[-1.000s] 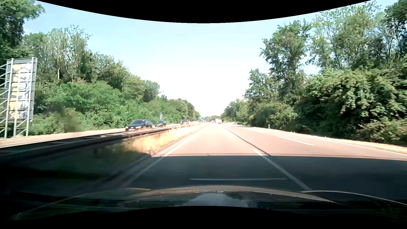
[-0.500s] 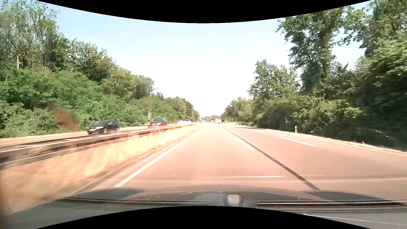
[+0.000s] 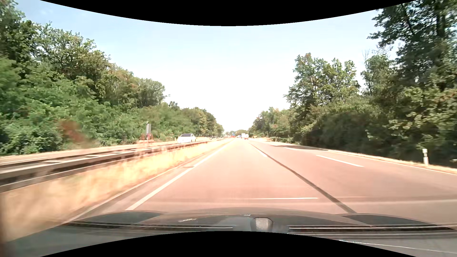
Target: Follow the waypoints while adhering to traffic rules and regulations
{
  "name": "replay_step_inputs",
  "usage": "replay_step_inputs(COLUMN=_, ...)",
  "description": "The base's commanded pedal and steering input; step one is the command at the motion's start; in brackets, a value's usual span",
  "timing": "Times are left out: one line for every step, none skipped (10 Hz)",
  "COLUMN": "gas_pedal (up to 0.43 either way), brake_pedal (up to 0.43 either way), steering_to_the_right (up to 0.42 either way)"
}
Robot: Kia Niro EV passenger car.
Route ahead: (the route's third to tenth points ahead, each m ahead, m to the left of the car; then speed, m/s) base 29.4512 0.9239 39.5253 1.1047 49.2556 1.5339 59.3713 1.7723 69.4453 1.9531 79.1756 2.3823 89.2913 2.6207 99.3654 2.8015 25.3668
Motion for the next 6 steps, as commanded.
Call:
replay_step_inputs(gas_pedal=0.189, brake_pedal=0.0, steering_to_the_right=-0.001)
replay_step_inputs(gas_pedal=0.189, brake_pedal=0.0, steering_to_the_right=-0.002)
replay_step_inputs(gas_pedal=0.189, brake_pedal=0.0, steering_to_the_right=-0.001)
replay_step_inputs(gas_pedal=0.189, brake_pedal=0.0, steering_to_the_right=-0.002)
replay_step_inputs(gas_pedal=0.189, brake_pedal=0.0, steering_to_the_right=-0.002)
replay_step_inputs(gas_pedal=0.189, brake_pedal=0.0, steering_to_the_right=-0.002)
